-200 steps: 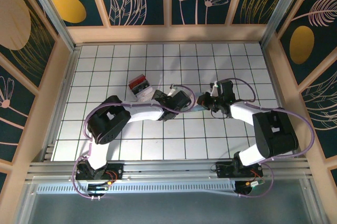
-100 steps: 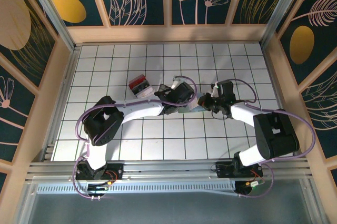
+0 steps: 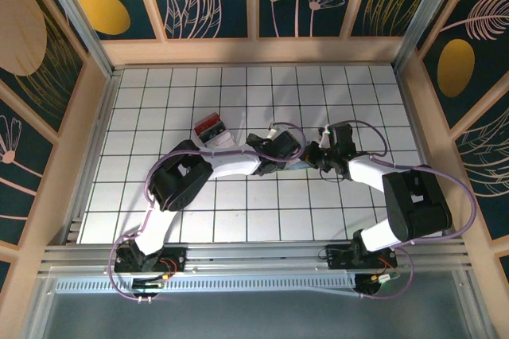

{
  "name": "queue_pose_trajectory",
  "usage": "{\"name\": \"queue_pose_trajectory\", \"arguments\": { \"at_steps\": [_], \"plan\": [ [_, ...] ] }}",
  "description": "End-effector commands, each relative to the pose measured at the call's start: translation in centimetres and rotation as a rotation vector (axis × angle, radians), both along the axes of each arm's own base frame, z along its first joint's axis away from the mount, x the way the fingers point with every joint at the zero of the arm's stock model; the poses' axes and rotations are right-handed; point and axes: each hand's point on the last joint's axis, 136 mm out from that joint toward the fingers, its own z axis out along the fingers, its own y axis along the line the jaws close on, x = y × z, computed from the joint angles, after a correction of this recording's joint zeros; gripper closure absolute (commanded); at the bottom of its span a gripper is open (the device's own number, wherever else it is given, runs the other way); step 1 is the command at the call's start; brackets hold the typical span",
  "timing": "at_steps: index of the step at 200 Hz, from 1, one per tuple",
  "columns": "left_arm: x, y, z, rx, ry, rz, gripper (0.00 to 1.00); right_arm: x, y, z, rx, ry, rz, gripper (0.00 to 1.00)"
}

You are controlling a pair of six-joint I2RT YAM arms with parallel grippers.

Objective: Take the credit cards out of the card holder

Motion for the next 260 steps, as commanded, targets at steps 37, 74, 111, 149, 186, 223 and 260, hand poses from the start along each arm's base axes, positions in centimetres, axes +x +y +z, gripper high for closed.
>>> {"name": "queue_pose_trajectory", "arguments": {
  "at_steps": [37,74,111,149,186,223,260],
  "plan": [
    [-0.2,1.4,-2.0,0.095,0.025,0.018,0.01,-0.2,-0.9,0.0,-0.038,-0.002,-0.03,1.0],
    [-0.7,2.5,-3.1,0.124,0.042,0.034,0.01,-0.1,-1.6,0.2,-0.067,-0.008,-0.052,1.0],
    [-0.9,2.8,-3.2,0.133,0.043,0.036,0.01,0.2,-2.4,0.8,-0.079,-0.025,-0.074,1.0],
    [-0.9,2.8,-3.1,0.129,0.041,0.036,0.01,0.2,-3.0,1.5,-0.082,-0.047,-0.087,1.0],
    [-0.8,2.2,-2.4,0.096,0.037,0.027,0.01,0.1,-3.6,2.3,-0.09,-0.075,-0.1,1.0],
    [-0.3,1.3,0.1,0.037,0.011,0.026,0.01,0.1,-4.0,3.6,-0.095,-0.13,-0.111,1.0],
    [0.5,0.3,4.2,-0.049,-0.049,0.035,0.01,0.4,-4.1,5.4,-0.083,-0.194,-0.114,1.0]
  ]
}}
